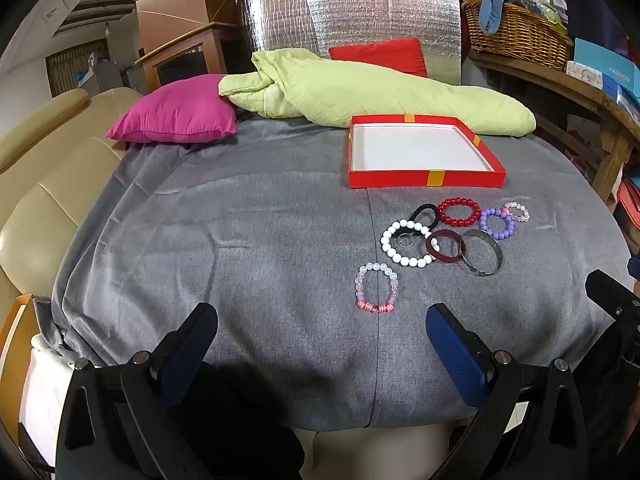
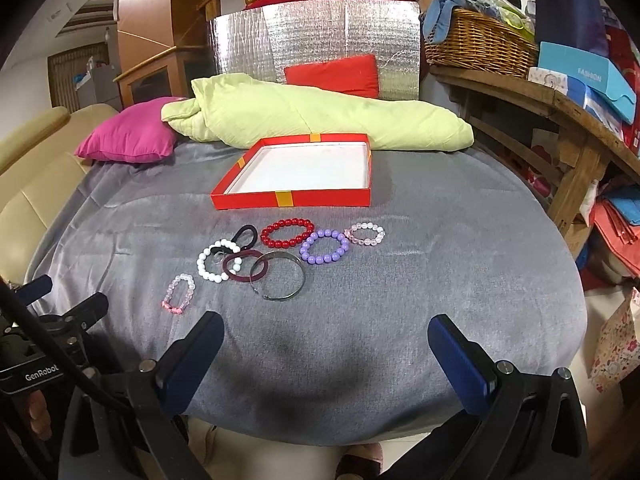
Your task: Organize jewelry
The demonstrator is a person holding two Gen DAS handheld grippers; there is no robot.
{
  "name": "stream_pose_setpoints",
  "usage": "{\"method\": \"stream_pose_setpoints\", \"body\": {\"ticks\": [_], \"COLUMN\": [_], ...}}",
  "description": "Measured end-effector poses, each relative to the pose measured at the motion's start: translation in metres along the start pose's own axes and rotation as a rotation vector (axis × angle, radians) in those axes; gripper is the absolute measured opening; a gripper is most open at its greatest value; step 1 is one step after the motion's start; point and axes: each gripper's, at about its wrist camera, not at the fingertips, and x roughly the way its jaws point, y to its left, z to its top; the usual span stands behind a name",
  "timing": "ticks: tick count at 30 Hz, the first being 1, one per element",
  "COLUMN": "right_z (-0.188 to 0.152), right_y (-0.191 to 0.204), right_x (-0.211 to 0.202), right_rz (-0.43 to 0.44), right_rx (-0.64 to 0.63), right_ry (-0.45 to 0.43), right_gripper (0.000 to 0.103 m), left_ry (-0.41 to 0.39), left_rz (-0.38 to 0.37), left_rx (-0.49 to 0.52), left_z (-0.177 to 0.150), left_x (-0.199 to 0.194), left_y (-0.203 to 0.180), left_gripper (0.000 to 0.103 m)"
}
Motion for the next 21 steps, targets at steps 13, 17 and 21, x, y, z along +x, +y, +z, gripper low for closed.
{"method": "stream_pose_setpoints", "body": {"ticks": [13,17,21], "right_z": [-0.001,0.000,0.005], "right_y": [-0.001,-0.003,-0.008], "right_x": [0.007,0.011,0.022], "right_rz": [-0.004,0.005,0.003], "right_rx": [0.006,0.018,0.025], "right_ry": [0.008,0.014,0.024], "right_gripper": [0.103,0.103,0.103], "left_ry": [0.016,0.022,0.033], "left_rz": [-0.002,0.000,0.002], "left_rx": [-0.013,-0.016,-0.017], "left_z": [-0.004,-0.004,-0.002], "left_x": [0.008,0.013,0.023], "left_y": [0.005,0.006,0.008], "left_gripper": [0.103,0.103,0.103]}}
